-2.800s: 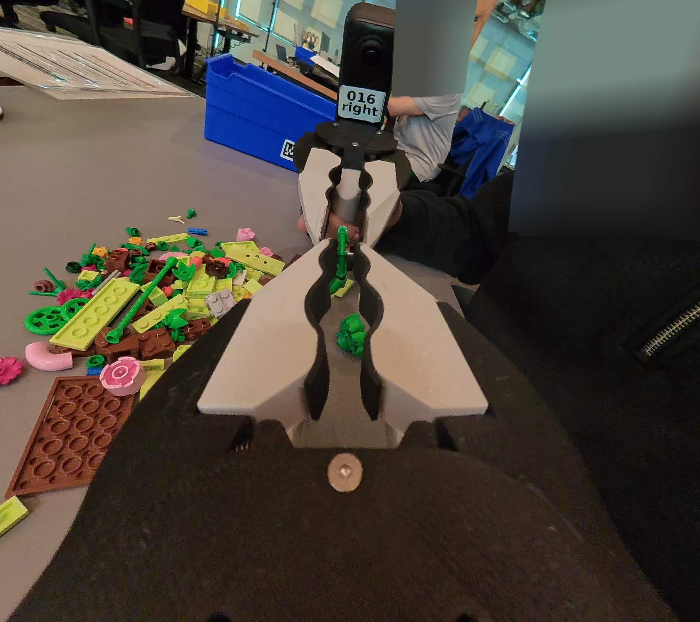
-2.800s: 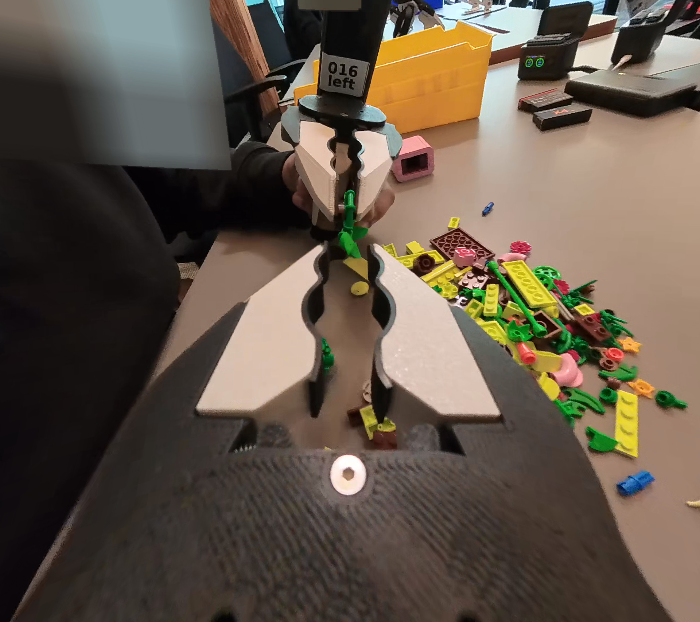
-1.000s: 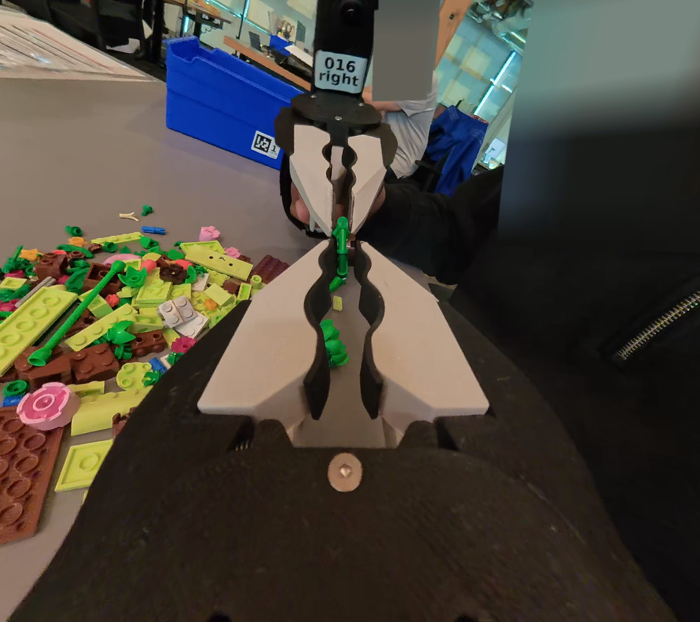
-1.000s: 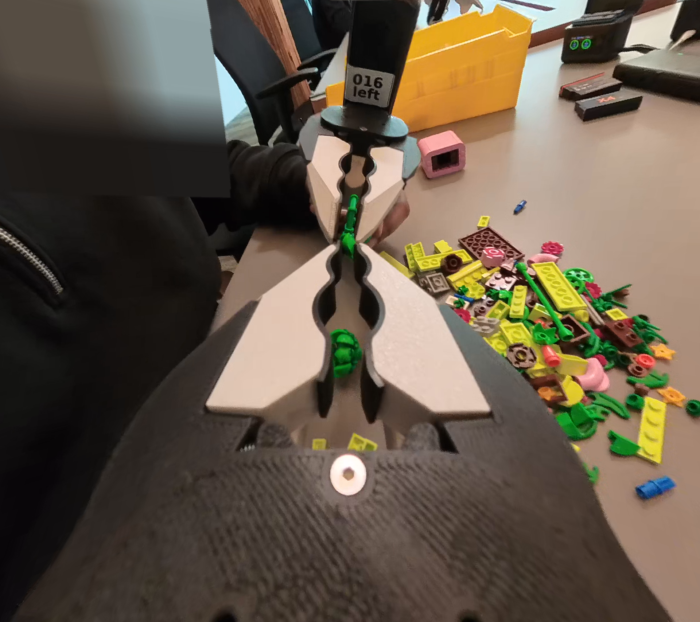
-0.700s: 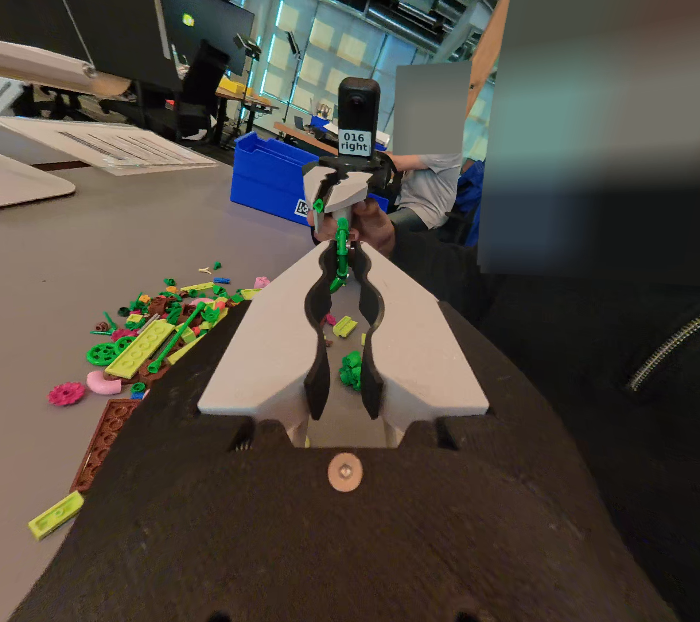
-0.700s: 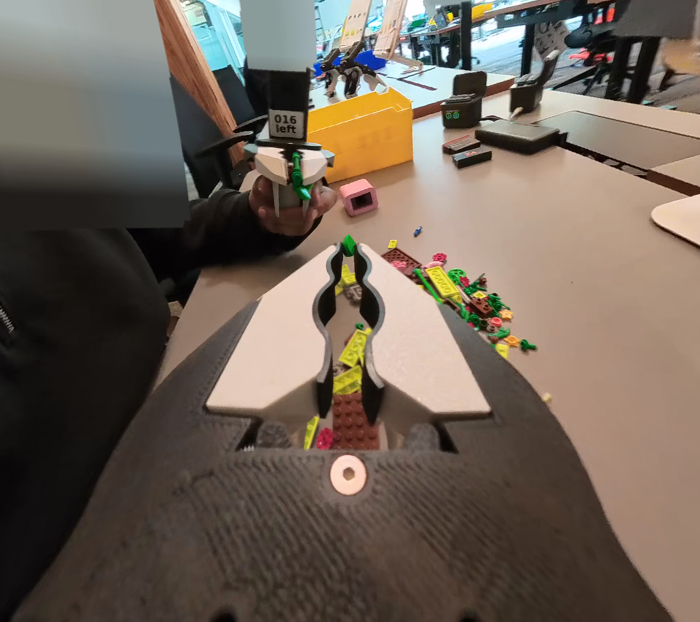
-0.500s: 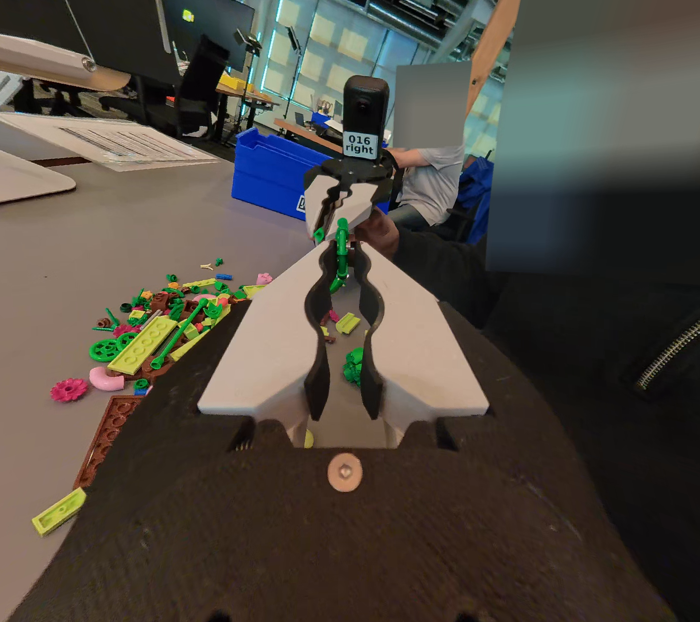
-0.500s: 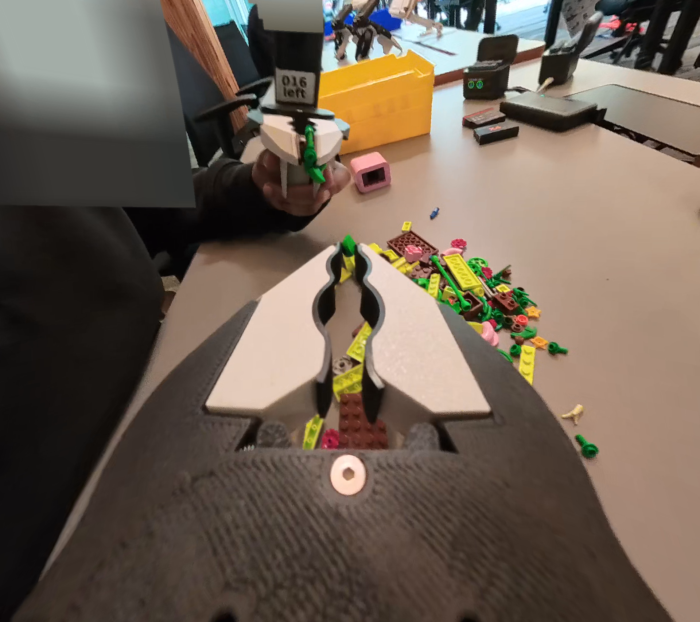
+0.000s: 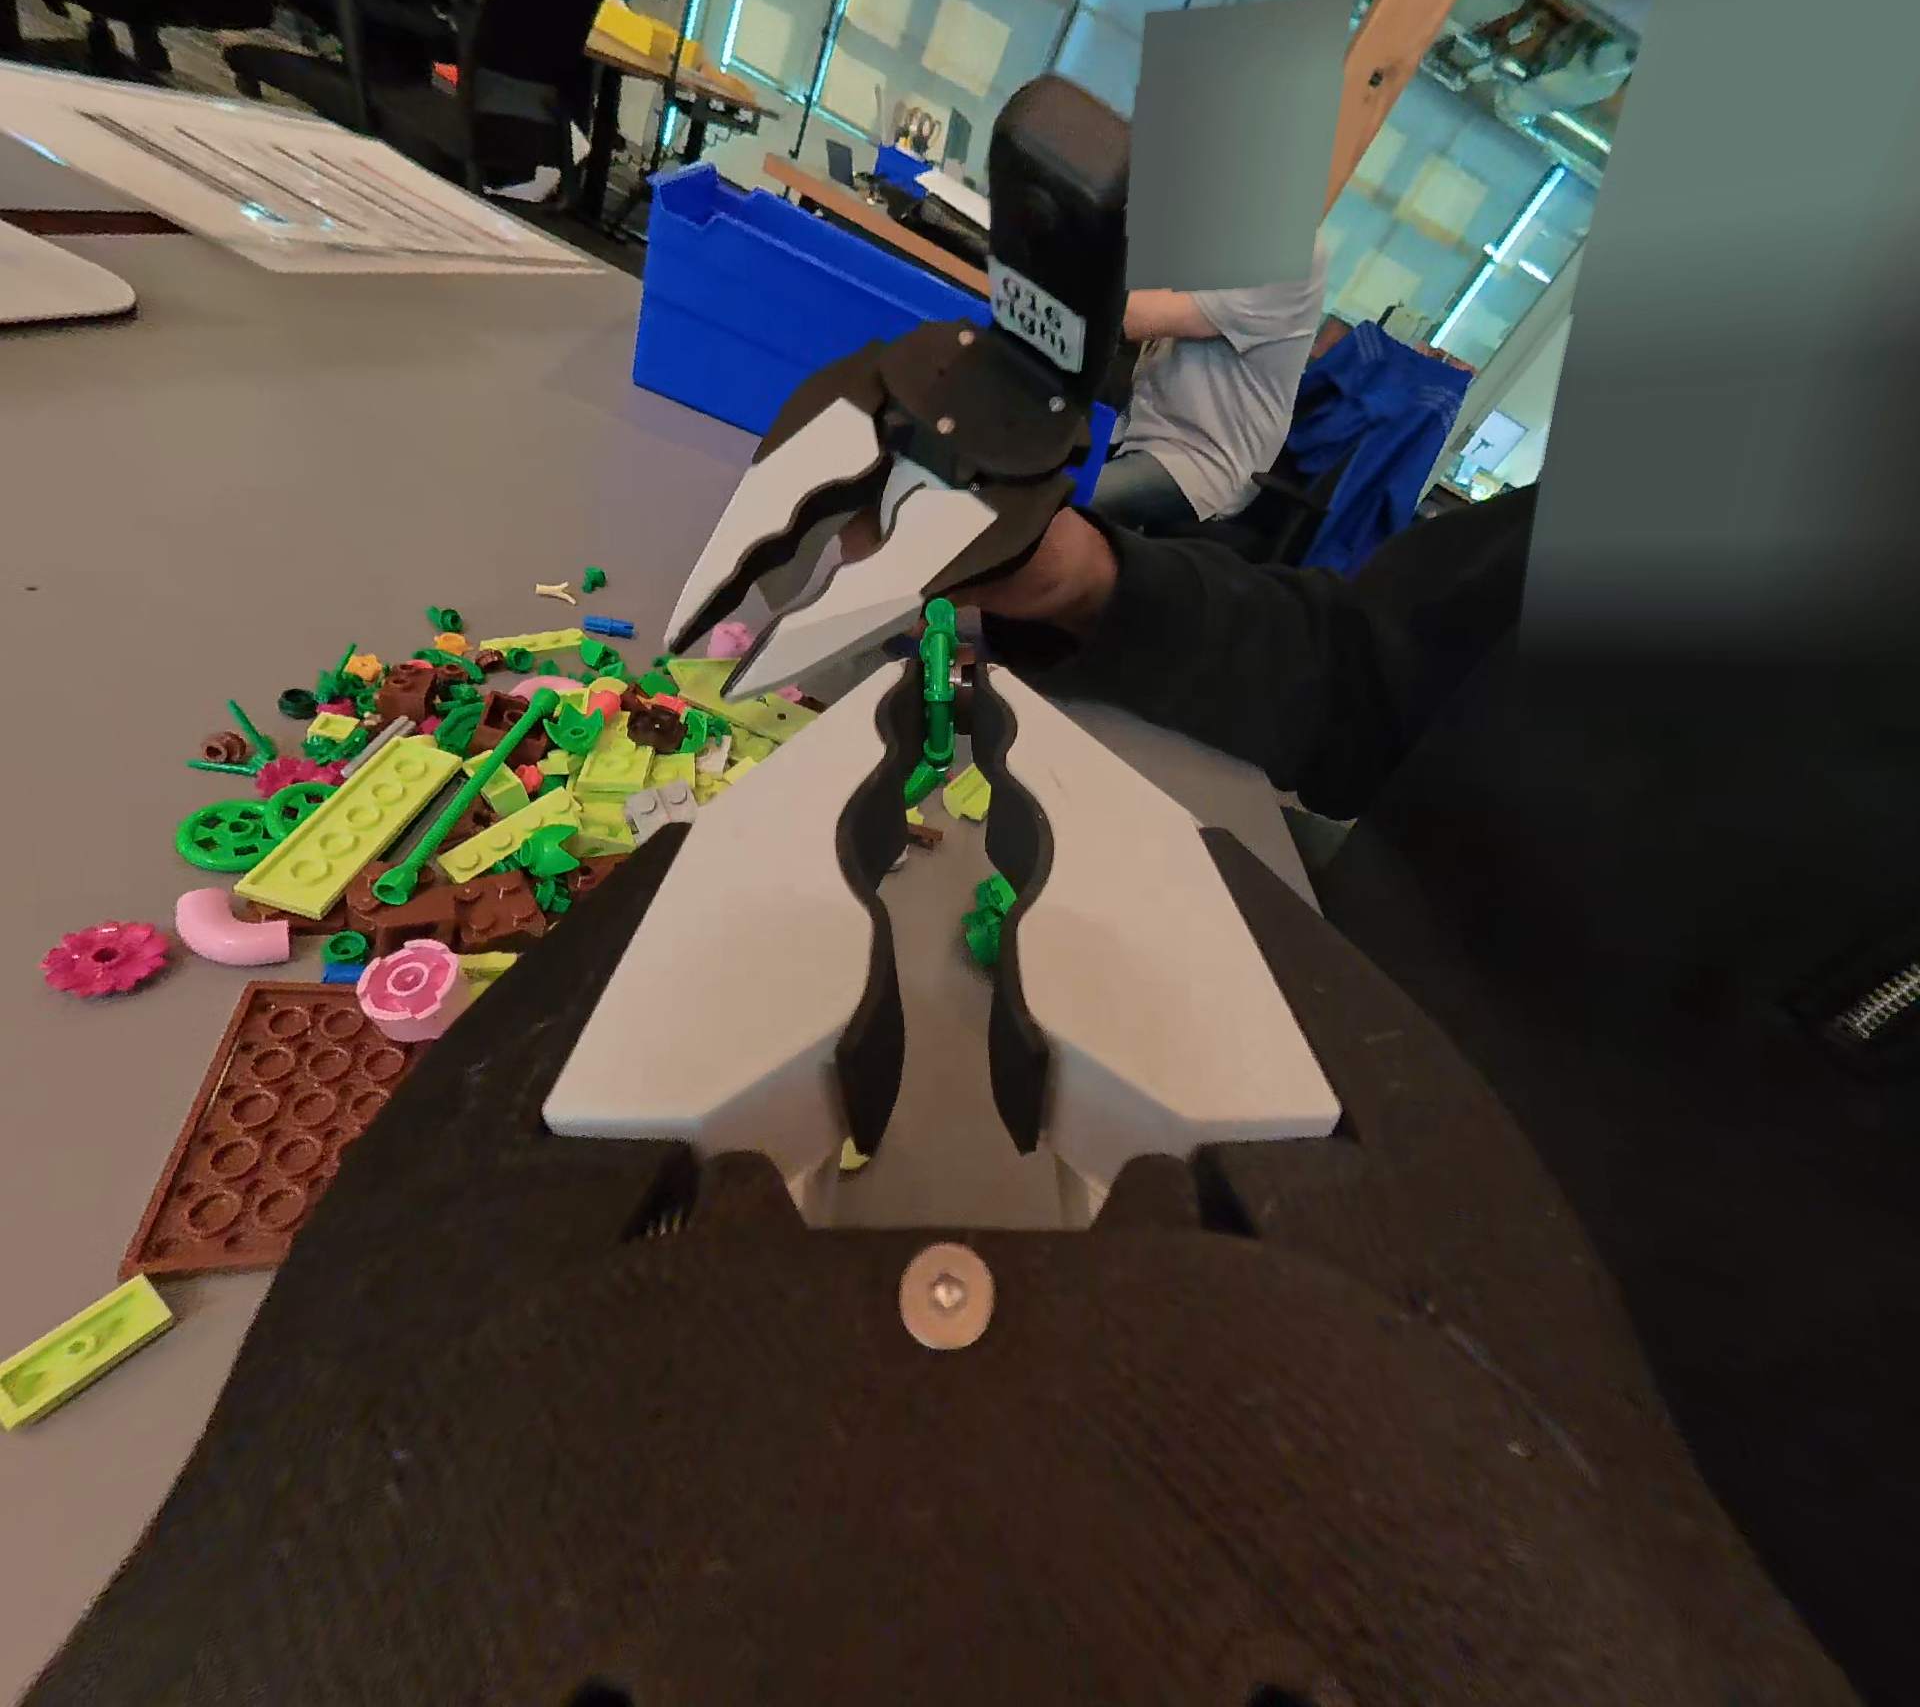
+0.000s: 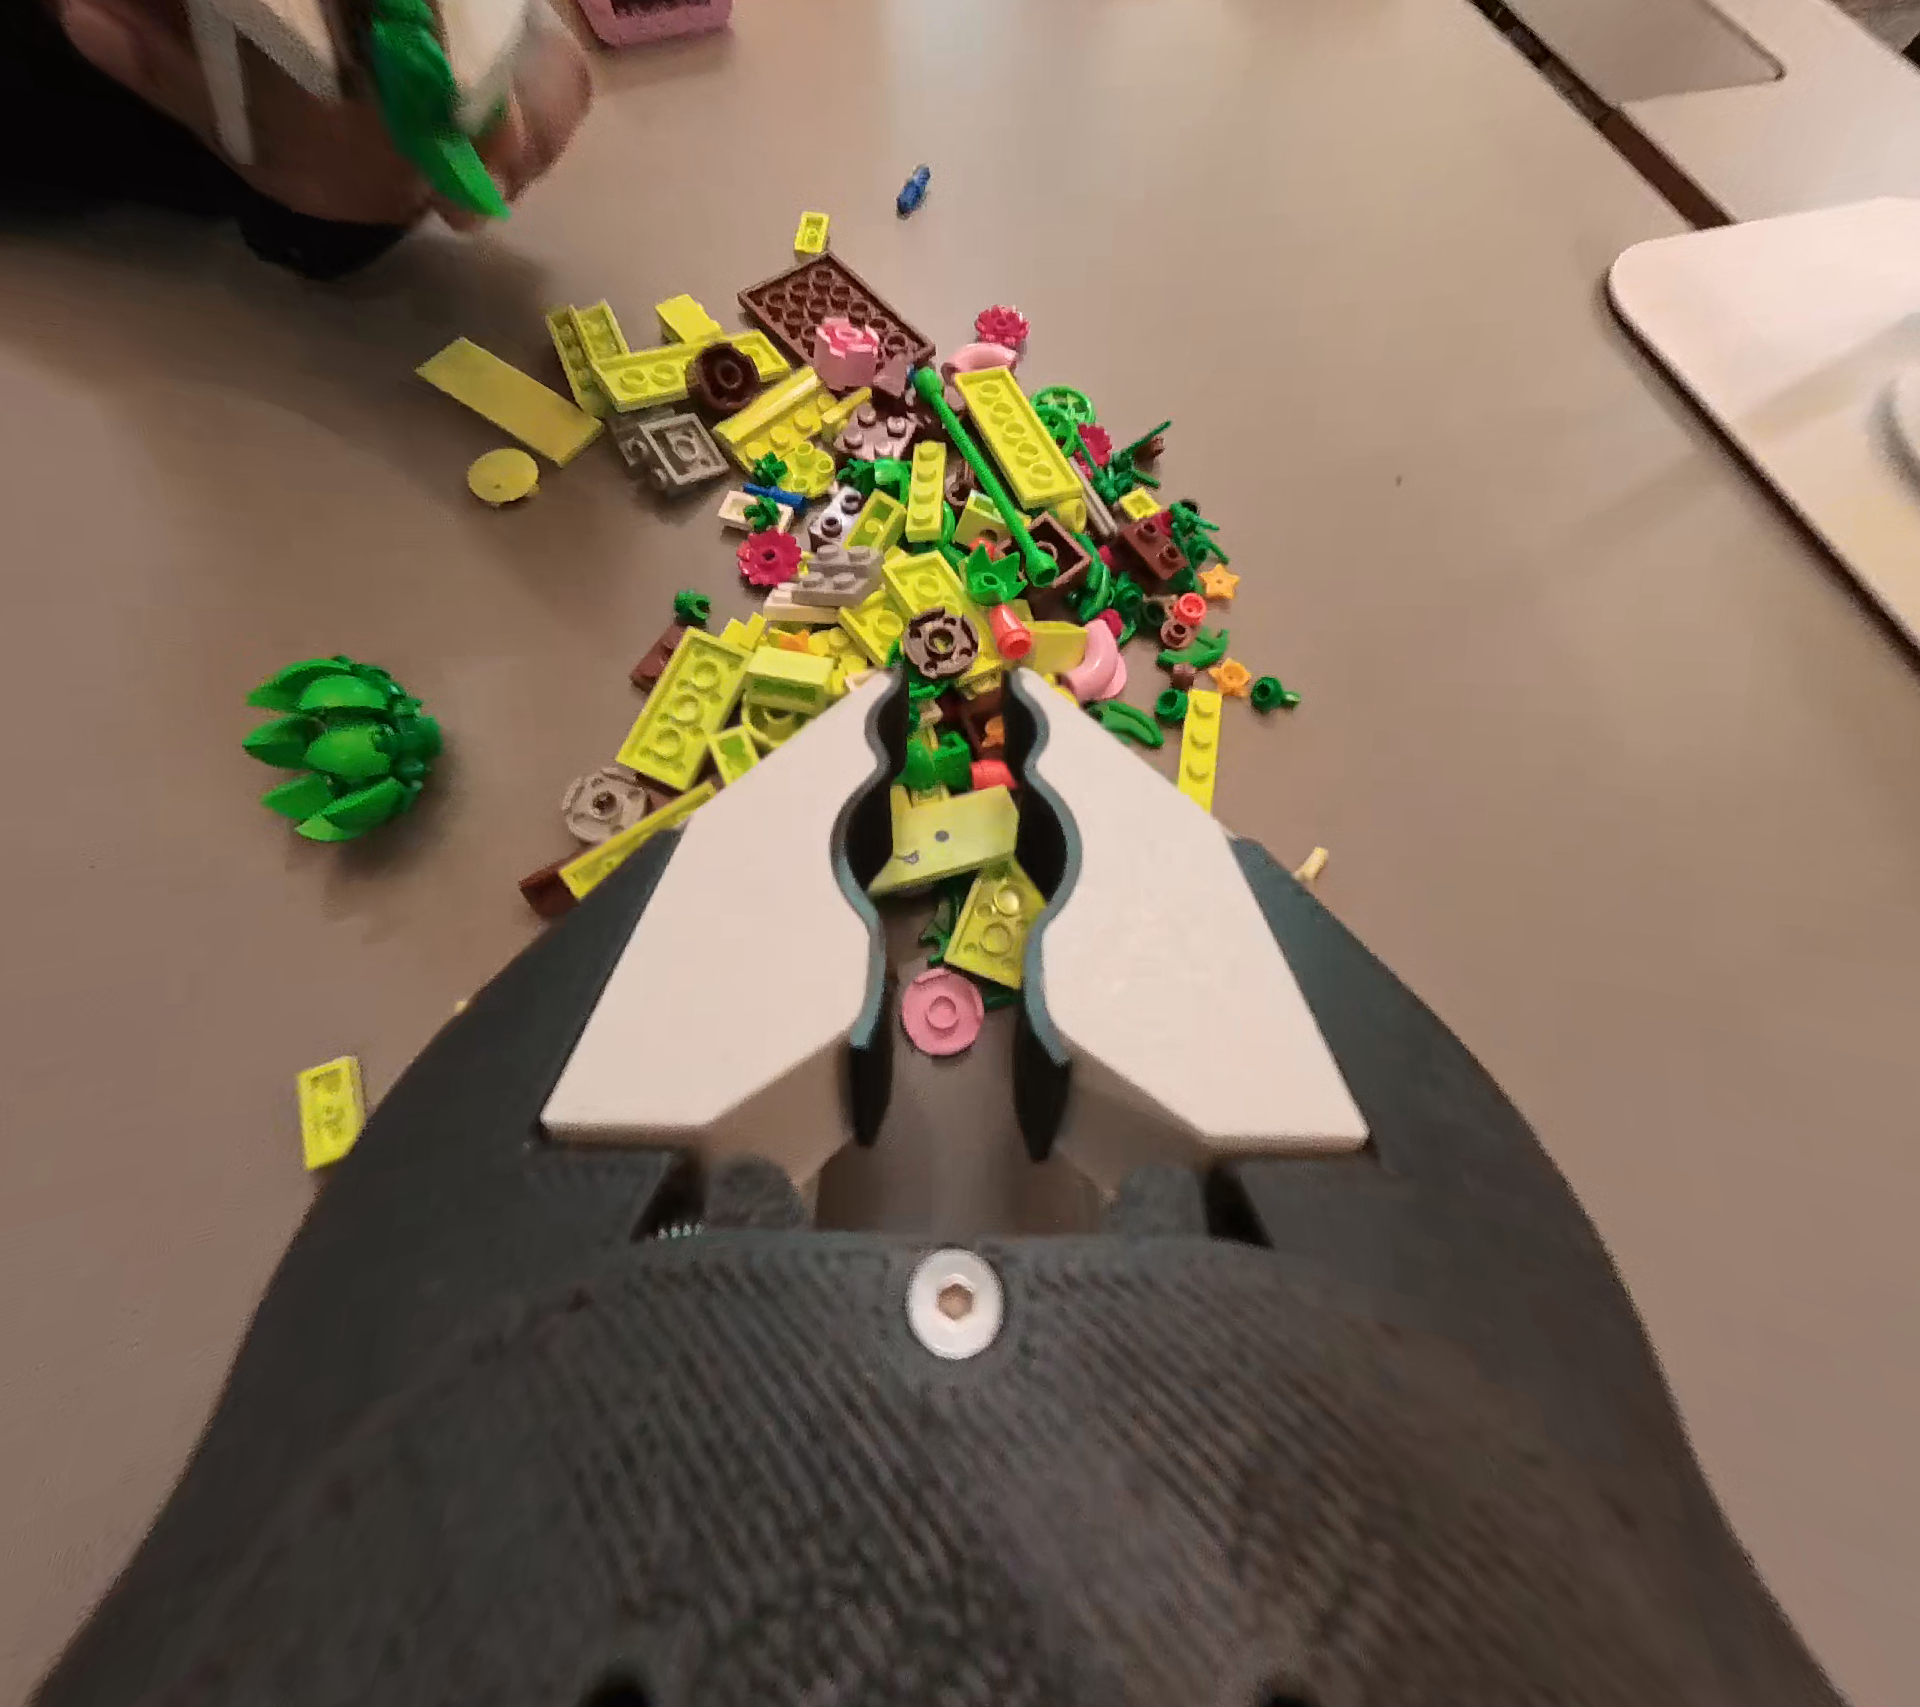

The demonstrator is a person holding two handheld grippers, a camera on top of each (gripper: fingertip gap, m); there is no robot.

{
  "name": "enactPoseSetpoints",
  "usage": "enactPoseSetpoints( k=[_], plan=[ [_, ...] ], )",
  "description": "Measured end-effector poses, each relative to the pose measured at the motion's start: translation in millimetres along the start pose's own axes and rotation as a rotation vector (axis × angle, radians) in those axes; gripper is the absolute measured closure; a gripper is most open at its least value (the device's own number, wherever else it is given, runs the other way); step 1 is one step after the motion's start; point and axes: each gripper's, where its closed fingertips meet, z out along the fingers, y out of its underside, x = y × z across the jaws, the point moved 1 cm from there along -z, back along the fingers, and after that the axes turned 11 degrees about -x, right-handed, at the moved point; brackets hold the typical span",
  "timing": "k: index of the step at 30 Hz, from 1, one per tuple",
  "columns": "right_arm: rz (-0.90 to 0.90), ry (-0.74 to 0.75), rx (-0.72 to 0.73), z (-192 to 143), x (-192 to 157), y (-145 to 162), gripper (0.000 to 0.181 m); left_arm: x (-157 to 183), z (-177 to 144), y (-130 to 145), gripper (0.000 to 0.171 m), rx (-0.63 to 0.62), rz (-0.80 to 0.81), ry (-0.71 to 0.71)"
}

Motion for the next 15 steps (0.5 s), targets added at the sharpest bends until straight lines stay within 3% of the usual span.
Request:
enactPoseSetpoints(
  k=[4, 9, 15],
  plan=[
    [0.011, -0.107, 0.148, -16, -18, -24, 0.167, 2, 6, 4, 0.167, -0.018, -0.004, 0.016],
    [0.196, -0.563, 0.335, -34, -66, -56, 0.164, 4, 12, 10, 0.167, -0.05, 0.0, 0.02],
    [0.202, -0.573, 0.363, -32, -70, -59, 0.173, 7, 15, 11, 0.167, -0.06, -0.006, 0.039]
  ],
)
